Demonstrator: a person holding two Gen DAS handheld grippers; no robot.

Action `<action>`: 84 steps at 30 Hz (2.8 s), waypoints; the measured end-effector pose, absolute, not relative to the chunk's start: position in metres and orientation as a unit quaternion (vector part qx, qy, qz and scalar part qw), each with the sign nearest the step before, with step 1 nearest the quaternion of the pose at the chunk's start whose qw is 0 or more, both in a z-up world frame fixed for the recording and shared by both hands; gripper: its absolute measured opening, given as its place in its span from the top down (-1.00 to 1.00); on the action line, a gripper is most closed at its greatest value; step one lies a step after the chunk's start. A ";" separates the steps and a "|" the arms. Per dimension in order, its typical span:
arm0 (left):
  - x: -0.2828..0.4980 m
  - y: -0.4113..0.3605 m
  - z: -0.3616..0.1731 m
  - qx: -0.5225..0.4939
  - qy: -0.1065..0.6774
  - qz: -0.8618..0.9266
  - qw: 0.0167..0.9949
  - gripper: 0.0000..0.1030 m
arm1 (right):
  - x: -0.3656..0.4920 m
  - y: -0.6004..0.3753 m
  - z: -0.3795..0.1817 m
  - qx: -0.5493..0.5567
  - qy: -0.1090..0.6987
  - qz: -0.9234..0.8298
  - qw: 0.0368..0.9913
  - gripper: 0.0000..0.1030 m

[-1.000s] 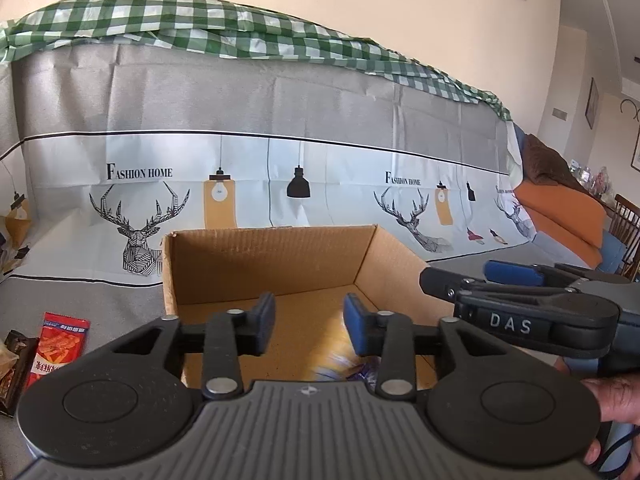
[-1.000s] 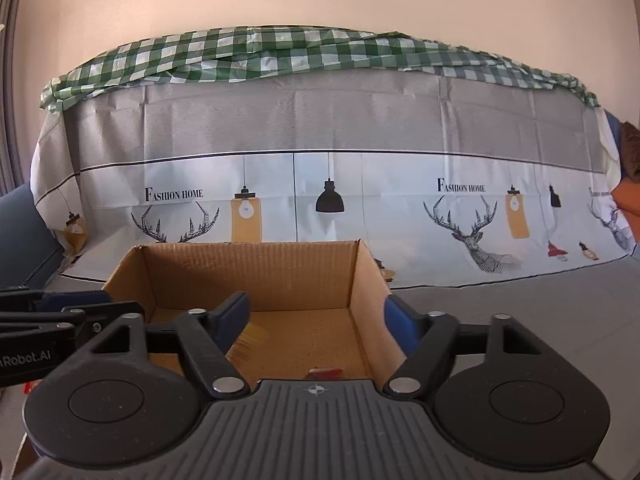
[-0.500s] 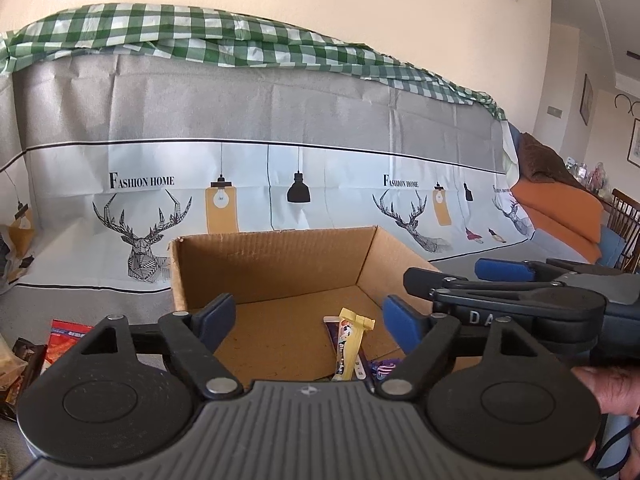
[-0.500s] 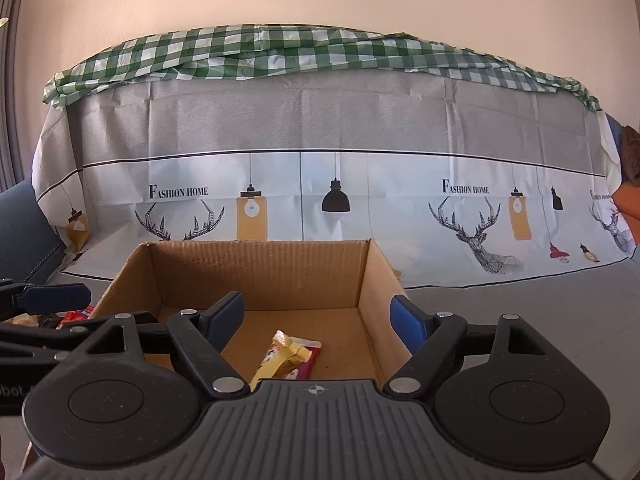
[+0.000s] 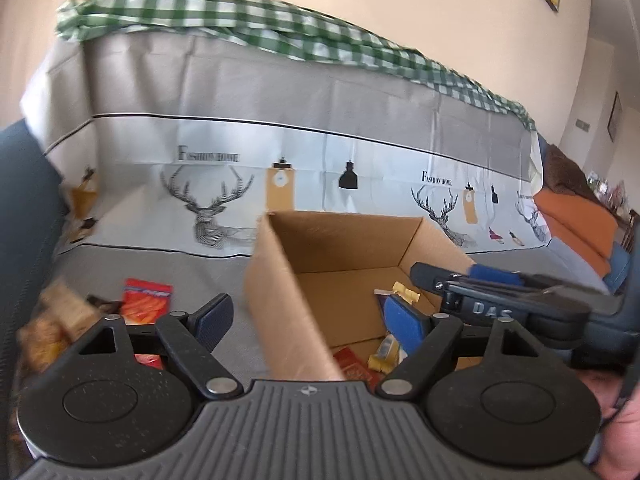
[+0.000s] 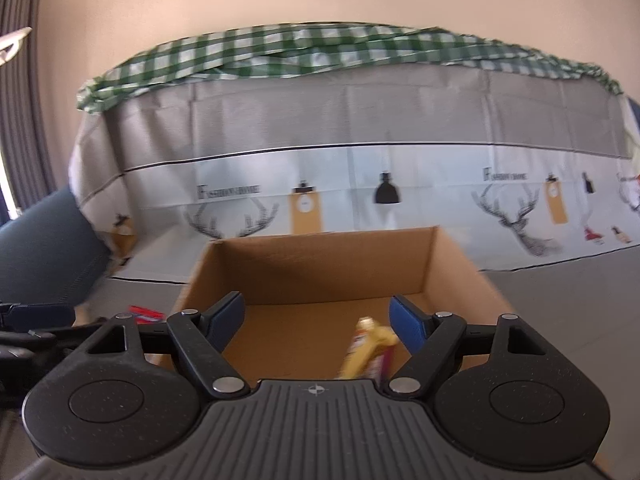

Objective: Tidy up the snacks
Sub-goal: 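Move both open tools back down toward the snack pile, then grasp the small red-wrapped cake with the right gripper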

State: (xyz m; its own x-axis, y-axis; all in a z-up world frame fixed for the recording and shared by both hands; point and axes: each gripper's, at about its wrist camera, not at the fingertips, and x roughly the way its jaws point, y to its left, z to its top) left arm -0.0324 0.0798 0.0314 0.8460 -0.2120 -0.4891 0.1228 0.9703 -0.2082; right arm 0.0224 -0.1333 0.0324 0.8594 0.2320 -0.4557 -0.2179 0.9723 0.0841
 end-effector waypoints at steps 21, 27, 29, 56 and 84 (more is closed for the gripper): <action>-0.102 0.247 -0.002 -0.252 0.271 0.138 0.919 0.48 | 0.007 0.022 -0.014 0.146 0.368 0.332 0.856 0.53; -0.085 0.245 -0.015 -0.244 0.321 0.137 0.905 0.17 | 0.026 0.044 -0.047 0.142 0.418 0.281 0.852 0.48; -0.079 0.243 -0.022 -0.241 0.339 0.130 0.900 0.03 | 0.032 0.051 -0.054 0.138 0.428 0.274 0.850 0.44; -0.061 0.235 -0.037 -0.230 0.396 0.170 0.873 -0.33 | 0.058 0.062 -0.079 0.095 0.428 0.213 0.873 0.93; -0.060 0.234 -0.037 -0.223 0.389 0.150 0.881 -0.35 | 0.077 0.090 -0.085 0.034 0.412 0.216 0.885 0.57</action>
State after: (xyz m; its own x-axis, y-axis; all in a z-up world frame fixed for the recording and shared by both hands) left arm -0.0599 0.2344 -0.0373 0.6516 0.0905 -0.7531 -0.4386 0.8550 -0.2768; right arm 0.0769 0.0901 -0.0853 0.5680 0.4103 -0.7135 -0.3540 0.9044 0.2382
